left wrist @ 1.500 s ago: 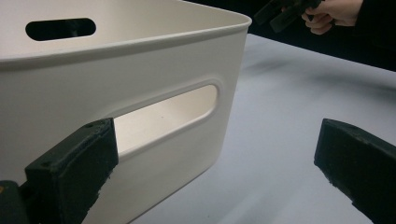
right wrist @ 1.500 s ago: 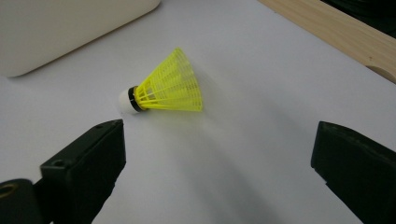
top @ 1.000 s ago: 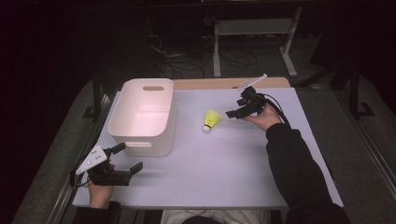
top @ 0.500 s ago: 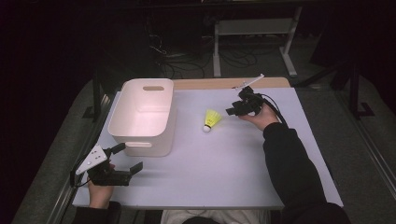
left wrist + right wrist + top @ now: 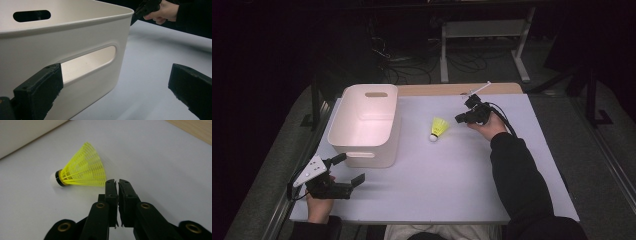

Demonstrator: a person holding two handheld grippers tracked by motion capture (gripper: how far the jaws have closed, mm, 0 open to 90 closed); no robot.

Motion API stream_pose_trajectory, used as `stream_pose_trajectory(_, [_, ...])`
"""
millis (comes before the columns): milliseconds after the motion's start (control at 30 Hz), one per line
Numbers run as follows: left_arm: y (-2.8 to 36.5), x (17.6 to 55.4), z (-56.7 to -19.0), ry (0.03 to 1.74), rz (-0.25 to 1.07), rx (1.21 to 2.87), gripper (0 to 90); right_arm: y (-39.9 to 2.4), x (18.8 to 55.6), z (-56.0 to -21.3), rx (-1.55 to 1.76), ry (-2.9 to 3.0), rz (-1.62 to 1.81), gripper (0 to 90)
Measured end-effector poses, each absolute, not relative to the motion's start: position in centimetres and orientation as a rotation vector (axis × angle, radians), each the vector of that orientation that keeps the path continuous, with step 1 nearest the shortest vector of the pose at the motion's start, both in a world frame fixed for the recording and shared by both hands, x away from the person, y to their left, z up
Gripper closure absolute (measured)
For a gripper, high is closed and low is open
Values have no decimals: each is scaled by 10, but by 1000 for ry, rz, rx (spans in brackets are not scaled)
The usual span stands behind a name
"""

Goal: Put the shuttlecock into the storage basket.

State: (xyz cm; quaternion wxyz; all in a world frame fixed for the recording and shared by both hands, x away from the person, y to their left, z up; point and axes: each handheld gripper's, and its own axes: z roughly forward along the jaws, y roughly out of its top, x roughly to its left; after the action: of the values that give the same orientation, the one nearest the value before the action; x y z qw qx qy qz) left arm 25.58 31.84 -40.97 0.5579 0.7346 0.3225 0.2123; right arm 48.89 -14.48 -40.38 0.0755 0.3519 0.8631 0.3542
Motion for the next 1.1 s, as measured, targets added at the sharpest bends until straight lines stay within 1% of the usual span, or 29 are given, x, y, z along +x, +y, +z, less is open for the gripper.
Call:
stream_pose_trajectory(100, [318, 256, -410, 761, 501, 1733, 0, -142, 490, -409, 1071, 2583, 1038, 887])
stream_pose_trajectory(1100, [318, 256, -410, 765, 500, 1730, 0, -126, 499, -431, 1175, 2623, 1017, 888])
